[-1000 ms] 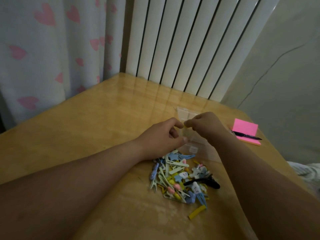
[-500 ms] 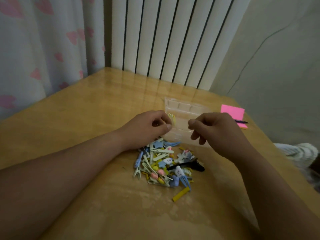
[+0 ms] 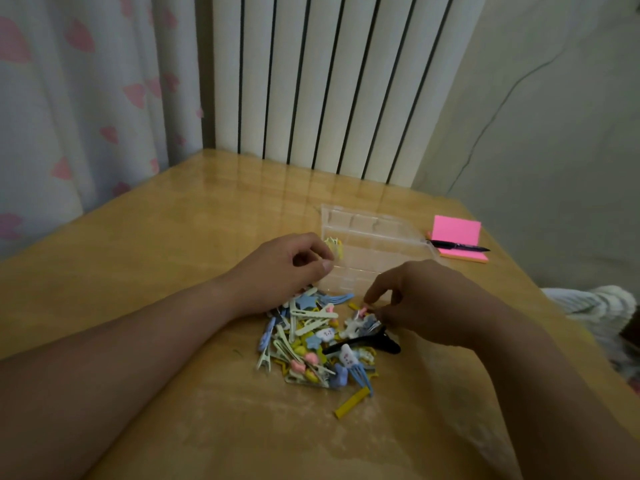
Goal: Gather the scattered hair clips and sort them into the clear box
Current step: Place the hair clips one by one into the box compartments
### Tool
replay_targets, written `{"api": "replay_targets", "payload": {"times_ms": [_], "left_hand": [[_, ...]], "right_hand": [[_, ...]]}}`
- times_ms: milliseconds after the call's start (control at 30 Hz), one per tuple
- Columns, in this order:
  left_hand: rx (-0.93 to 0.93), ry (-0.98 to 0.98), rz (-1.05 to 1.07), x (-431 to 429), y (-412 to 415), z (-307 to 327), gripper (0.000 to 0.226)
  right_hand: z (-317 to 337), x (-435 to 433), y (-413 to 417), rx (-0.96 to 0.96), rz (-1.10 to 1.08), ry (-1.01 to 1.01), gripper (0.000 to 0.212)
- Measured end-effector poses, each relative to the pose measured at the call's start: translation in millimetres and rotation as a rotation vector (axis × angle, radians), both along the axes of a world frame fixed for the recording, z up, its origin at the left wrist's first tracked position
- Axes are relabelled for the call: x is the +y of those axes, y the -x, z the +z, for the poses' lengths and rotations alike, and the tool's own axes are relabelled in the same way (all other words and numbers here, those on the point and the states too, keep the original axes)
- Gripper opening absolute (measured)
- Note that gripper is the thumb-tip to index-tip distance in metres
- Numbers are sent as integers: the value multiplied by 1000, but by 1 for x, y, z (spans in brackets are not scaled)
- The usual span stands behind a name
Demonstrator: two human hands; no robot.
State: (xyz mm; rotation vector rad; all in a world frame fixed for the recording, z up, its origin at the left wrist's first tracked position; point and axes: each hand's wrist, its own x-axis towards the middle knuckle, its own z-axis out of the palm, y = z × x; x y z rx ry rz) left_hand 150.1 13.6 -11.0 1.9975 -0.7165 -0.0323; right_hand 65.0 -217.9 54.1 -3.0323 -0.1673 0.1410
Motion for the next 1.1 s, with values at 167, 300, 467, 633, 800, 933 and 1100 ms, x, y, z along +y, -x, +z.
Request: {"api": "replay_targets", "payload": {"times_ms": [167, 300, 467, 633, 800, 933, 1100], "left_hand": [[-5, -3, 3, 0, 0, 0, 11], [1, 5, 4, 0, 0, -1, 10], [5, 13, 1, -1, -2, -2, 11], [20, 57, -15, -1, -4, -4, 13], [16, 52, -11, 0, -3, -4, 13], [27, 59, -9, 0, -4, -5, 15], [26, 48, -10, -1, -4, -4, 14]], "right_hand": [[-2, 1, -1, -6, -12, -4, 20], [-2, 4, 1, -46, 5, 10, 15], [6, 0, -4, -227, -21, -322, 8], [11, 8, -52, -369, -146, -522, 10], [-1, 8, -111, -277, -276, -336, 14], [-17, 9, -131, -201, -368, -228, 22], [-24, 10, -128, -257, -412, -239, 29]]}}
